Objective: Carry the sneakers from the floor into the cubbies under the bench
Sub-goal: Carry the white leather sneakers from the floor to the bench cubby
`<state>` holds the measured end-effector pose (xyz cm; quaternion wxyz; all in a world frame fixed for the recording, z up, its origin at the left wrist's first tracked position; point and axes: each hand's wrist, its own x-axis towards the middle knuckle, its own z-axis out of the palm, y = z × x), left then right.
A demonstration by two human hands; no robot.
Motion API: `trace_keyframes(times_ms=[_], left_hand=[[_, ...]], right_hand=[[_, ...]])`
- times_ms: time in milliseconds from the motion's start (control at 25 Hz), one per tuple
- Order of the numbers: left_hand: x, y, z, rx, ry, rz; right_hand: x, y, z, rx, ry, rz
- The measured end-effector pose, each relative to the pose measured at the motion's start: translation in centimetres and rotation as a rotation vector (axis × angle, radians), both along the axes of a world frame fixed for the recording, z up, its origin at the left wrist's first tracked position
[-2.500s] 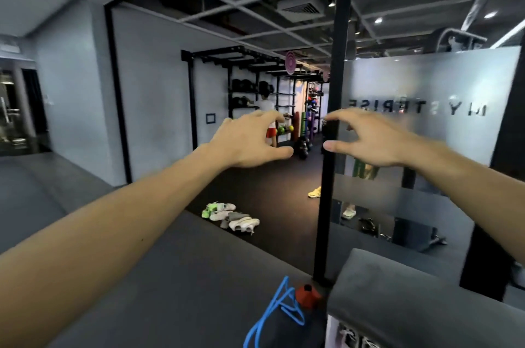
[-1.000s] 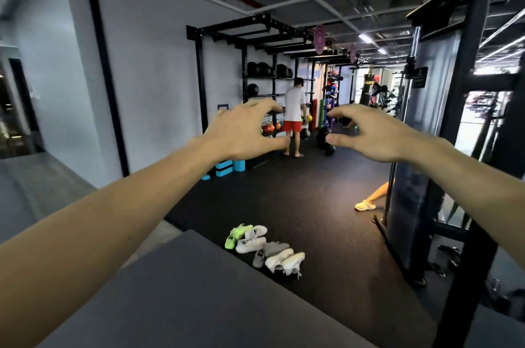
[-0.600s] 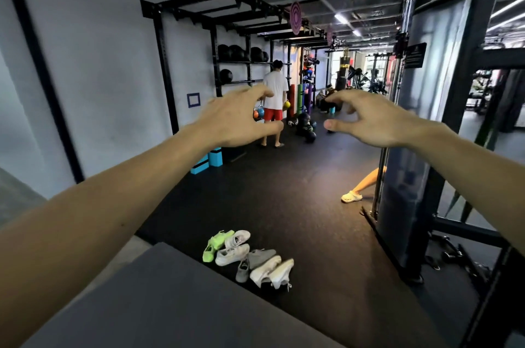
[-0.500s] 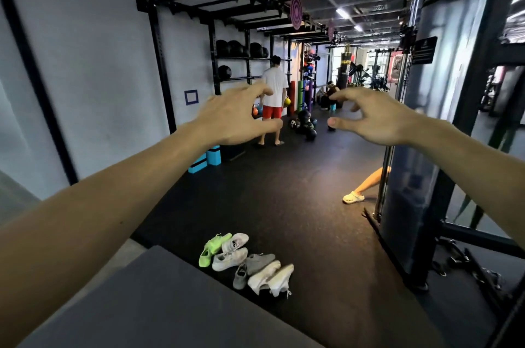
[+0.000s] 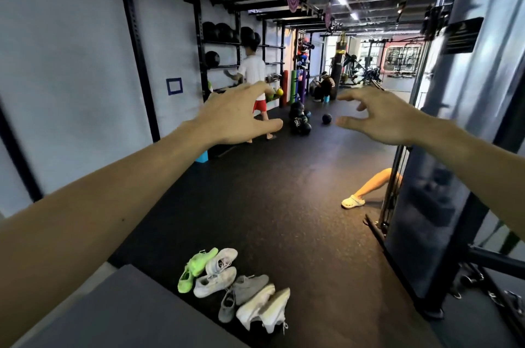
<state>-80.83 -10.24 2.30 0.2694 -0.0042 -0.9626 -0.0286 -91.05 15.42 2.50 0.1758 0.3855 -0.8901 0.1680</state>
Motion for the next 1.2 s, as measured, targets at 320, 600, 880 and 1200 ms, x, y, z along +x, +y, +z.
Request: trace_keyframes(times_ms=[320, 600, 880, 1200], left_hand=[[-17.7, -8.9, -4.0, 0.052, -0.108, -0.106], [-32.0, -12.7, -11.8, 0.093, -0.260, -0.111], [-45.8, -15.6, -27.5, 0.222, -0.504, -0.065], [-56.1, -17.6, -55.0, 0.318, -0.760, -0.108]], right_hand=[[-15.2, -8.2, -4.8, 0.005, -0.107, -0.120], [-28.8, -12.2, -13.0, -0.008, -0.192, -0.132], [-42.7, -15.8, -30.0, 0.068, -0.380, -0.155], [-51.1, -20.1, -57.8, 0.189, -0.564, -0.191]])
